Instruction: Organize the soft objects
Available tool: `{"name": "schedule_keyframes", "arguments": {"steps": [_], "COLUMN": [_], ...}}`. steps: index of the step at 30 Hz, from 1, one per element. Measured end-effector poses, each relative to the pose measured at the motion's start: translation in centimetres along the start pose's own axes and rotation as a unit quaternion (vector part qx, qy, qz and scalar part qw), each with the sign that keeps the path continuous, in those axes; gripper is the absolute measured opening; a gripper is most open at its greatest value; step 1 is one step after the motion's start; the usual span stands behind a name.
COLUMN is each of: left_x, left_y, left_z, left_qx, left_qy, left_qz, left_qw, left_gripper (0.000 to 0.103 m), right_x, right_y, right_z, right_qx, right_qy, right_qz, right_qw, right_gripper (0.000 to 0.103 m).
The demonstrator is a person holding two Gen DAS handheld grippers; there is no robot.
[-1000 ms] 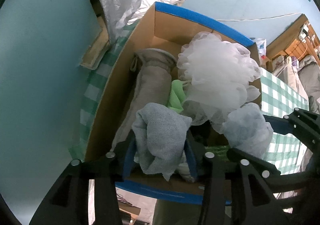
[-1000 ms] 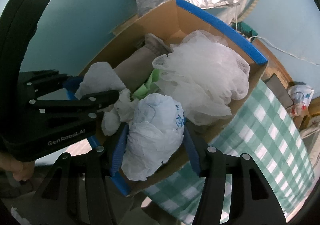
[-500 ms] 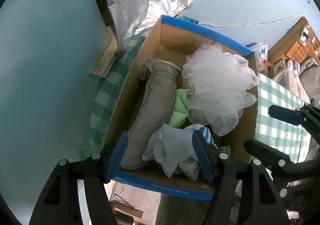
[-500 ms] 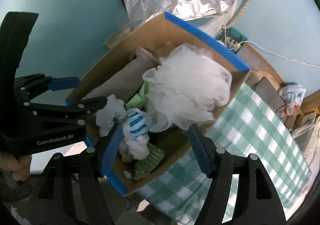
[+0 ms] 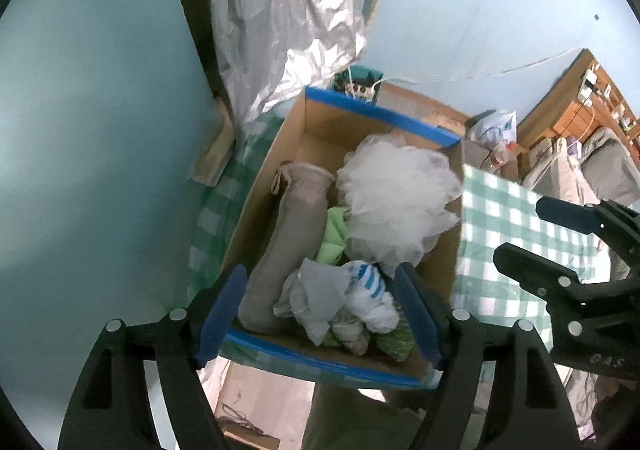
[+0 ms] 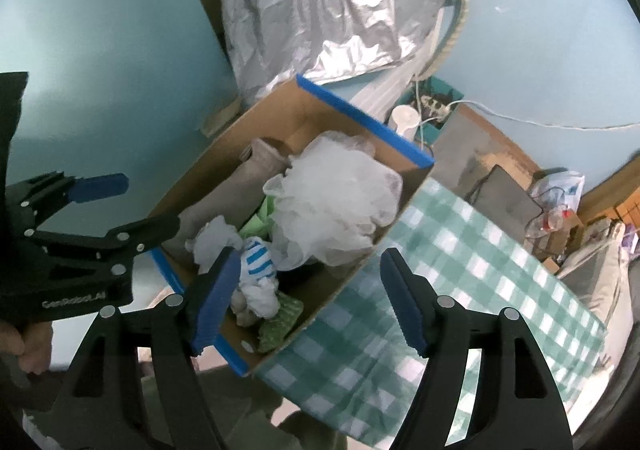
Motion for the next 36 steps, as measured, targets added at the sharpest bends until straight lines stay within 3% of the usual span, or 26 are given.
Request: {"name": "schedule_keyframes", "arguments": {"steps": [7,16,36], "left_x": [2.0,4.2,7.4], "left_y": [0.3,0.2,-0.5], "left_z": [-1.3,-3.6,-8.4], "left_qx": [-0.005,-0.025,-0.071], "left_qy": [-0.005,-0.002,0.004], "left_qz": [-0.021,-0.046,-0.099], "left_qw": [0.9998,0.9986,0.9925], "left_gripper": [0.086,0.087,0.099], "right_x": [2.0,4.1,7.9], "right_y": [-0.2,-0.7,-2.3], "right_z": [-1.8,-3.8,-7.5], "right_qx": [-0.02,-0.042,-0.065], "right_qy": [-0.017,-0.04,-0.078], "right_qz": [-0.019,-0.042,-0.08], "right_qw": [0.999,0.997,0.992], "right_gripper": [0.073,0.074,0.074]}}
Point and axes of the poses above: each gripper's, at about its wrist camera, not at the fingertips, and x roughly against the way its jaws point, z to its left, y to its top, the point moved 3 cm from there along -x, roughly the way its jaws point, and after that the axes turned 1 degree about z, right-handed, at the moved point
